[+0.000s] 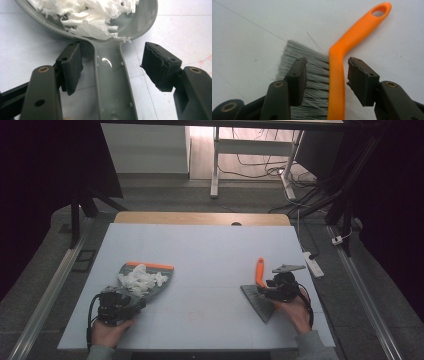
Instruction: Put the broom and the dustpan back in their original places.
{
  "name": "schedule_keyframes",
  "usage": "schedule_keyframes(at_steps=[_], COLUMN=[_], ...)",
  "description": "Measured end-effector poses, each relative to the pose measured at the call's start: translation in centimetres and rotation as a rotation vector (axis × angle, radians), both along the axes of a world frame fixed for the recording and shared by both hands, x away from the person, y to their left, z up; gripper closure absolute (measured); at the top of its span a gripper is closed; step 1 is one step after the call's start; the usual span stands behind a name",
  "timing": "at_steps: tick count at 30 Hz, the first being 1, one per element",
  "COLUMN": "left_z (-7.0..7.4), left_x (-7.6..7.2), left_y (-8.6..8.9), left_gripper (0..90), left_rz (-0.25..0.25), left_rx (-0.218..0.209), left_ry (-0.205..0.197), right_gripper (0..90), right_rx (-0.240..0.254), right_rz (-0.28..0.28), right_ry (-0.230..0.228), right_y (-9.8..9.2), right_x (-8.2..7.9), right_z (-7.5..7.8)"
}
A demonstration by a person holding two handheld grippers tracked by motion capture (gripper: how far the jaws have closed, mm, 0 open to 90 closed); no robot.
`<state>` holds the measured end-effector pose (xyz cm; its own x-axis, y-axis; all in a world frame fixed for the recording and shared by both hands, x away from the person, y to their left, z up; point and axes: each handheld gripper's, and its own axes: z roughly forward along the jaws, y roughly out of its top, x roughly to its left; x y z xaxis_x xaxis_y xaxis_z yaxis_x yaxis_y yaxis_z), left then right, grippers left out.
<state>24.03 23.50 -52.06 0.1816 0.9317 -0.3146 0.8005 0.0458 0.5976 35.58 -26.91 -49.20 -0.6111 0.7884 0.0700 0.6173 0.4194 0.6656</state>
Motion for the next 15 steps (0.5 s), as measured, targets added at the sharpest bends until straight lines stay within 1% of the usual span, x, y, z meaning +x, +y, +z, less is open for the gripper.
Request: schedule_keyframes(at_steps=[2,4,9,12,14,15], left_z=[0.4,0.8,1.9,2.5,2.8,2.9], left_x=[-0.3,-0.5,-1.1,-1.3,-1.4,-1.4], left_y=[0.1,0.0,0.0,-0.2,-0.5,-0.6], left_gripper=[33.3,32.7,32.5,32.7,33.6,34.0], left_rz=[-0.008,-0.014,-0.051,-0.121,-0.18,-0.207], left_rx=[0.016,0.032,0.067,0.07,0.063,0.052], left_ry=[-0.018,-0.037,-0.083,-0.116,-0.143,-0.149], right_gripper=[49.6,49.8,49.8,50.0,50.2,50.2], right_rx=[0.001,0.012,0.024,0.031,0.029,0.025], right_rz=[0.016,0.03,0.082,0.119,0.147,0.16], right_ry=[-0.019,-0.036,-0.055,-0.064,-0.07,-0.074], right_y=[0.0,0.1,0.3,0.5,0.7,0.8], right_x=[-0.2,-0.5,-1.1,-1.5,-1.9,-2.1], right_z=[0.2,0.5,0.9,1.0,1.1,1.1])
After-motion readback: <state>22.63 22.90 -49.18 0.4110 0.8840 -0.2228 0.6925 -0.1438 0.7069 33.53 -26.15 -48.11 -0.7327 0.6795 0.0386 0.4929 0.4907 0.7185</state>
